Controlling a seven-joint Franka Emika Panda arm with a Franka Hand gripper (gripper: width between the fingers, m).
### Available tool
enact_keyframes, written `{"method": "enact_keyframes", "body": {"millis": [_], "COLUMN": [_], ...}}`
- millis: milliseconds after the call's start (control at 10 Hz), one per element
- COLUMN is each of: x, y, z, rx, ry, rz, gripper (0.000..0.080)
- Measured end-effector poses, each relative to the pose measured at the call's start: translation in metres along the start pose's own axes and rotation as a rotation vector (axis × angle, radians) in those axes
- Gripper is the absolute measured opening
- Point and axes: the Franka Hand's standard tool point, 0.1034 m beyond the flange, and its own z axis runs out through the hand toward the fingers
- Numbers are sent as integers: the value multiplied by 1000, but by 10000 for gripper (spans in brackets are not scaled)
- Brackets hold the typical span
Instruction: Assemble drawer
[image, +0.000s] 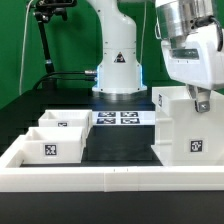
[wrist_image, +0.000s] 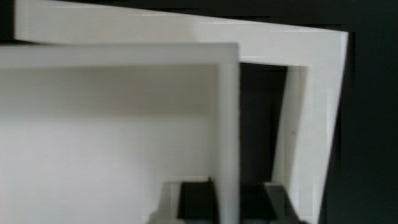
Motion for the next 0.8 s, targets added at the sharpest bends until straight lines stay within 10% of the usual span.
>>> {"method": "enact_keyframes", "body": {"millis": [800], "x": [3], "y": [-17], "z": [1], "rx": [-2], "ry": [-4], "rz": [-2], "gripper": [38]}}
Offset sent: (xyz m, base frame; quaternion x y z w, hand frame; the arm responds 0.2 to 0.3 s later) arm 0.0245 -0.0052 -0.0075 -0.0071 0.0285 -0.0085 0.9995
